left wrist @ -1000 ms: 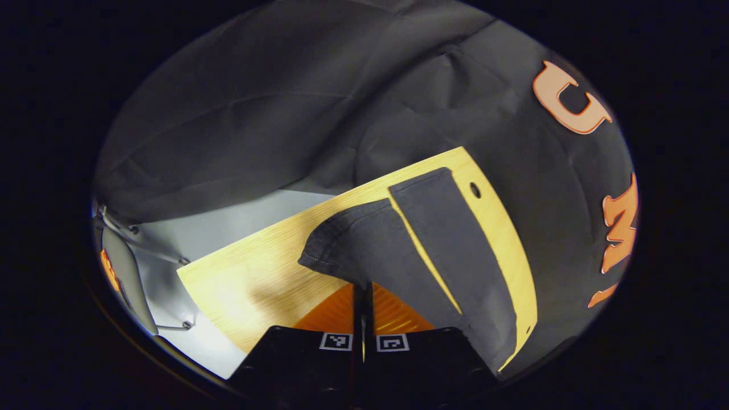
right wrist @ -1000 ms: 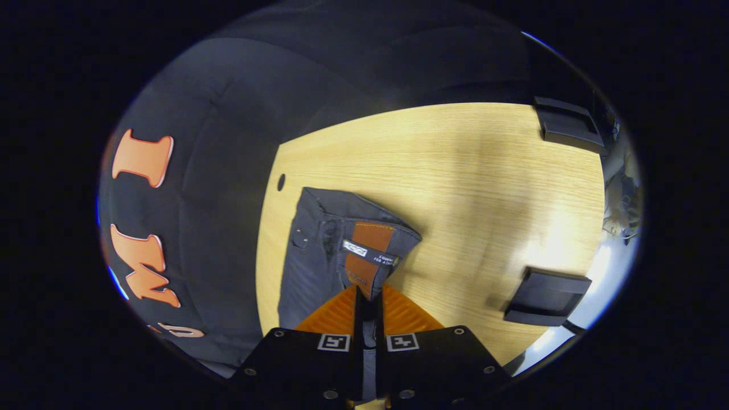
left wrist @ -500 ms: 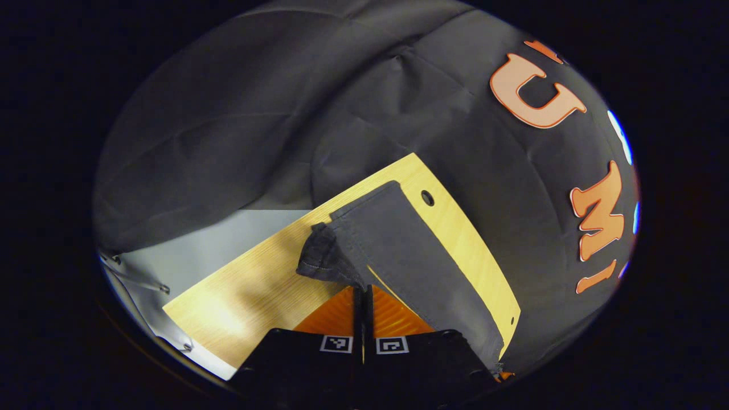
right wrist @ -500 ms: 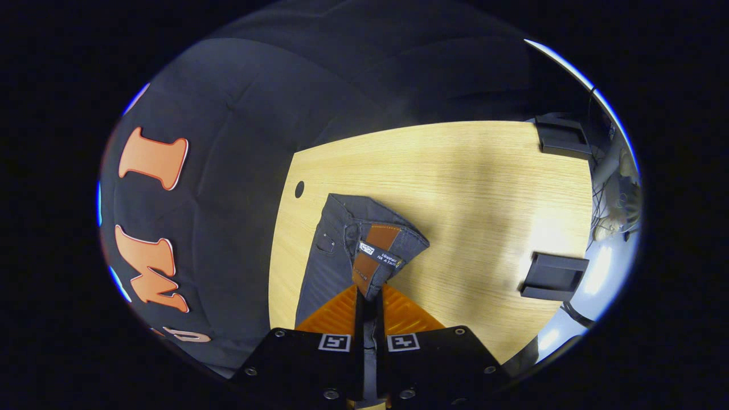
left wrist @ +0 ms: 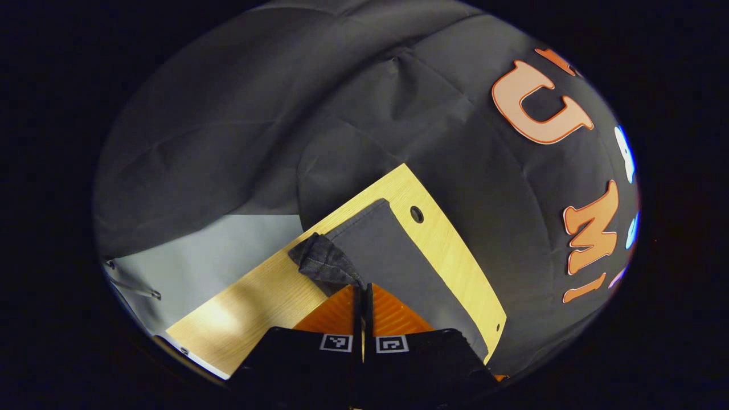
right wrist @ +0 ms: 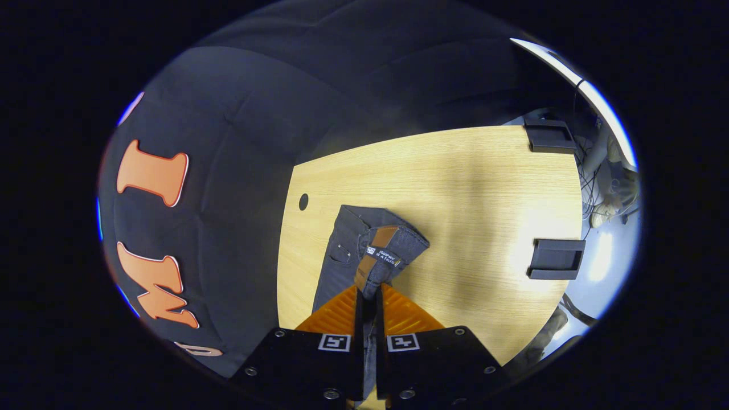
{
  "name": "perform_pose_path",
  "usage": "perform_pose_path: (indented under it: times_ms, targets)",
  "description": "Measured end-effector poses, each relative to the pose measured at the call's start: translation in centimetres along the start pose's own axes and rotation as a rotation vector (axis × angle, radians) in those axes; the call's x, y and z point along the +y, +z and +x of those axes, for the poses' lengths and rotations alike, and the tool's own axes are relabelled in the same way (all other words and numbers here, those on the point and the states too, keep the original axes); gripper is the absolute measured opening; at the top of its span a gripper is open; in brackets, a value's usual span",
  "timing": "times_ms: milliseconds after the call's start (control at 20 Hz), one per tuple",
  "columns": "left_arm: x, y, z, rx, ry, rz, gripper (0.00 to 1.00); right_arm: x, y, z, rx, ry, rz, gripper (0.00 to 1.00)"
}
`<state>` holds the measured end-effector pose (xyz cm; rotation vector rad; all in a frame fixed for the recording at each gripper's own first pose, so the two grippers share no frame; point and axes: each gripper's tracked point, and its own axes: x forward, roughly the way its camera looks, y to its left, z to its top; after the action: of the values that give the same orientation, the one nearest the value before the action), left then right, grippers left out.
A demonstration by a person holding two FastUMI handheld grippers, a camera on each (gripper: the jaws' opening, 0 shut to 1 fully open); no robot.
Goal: Grasp the waist and the cuffs of the jeans and fold them to make the two legs overlap; first hold the waist and fold one-third of the jeans toward the cuffs, then hold the cuffs and fold the remaining one-third in the same direction to finish folding.
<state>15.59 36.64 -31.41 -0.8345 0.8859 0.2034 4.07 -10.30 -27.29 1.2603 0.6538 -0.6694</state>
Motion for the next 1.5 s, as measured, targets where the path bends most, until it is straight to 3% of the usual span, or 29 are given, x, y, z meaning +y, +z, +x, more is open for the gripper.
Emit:
perform_pose_path:
  times_ms: [250,700,1250,1400,1500]
  targets:
    - [-1.8,1.4,2.5,0.000,0.054,0.105,0.01,0.8,0.8,1.6,0.026,-0.015,-0.001,0.09]
    - [-6.2,3.8,7.6,-0.040,0.183,0.257,0.01,6.4,2.2,9.4,0.102,-0.016,-0.043,0.10]
    - [-8.1,4.7,16.2,0.008,0.295,0.337,0.01,9.2,1.6,18.5,0.193,-0.089,-0.051,0.09]
    - [-6.5,3.2,17.9,0.064,0.339,0.312,0.08,9.0,1.2,19.4,0.211,-0.101,-0.035,0.09]
    - [-7.0,3.9,18.1,0.024,0.298,0.269,0.13,9.5,1.3,19.4,0.218,-0.078,-0.026,0.11]
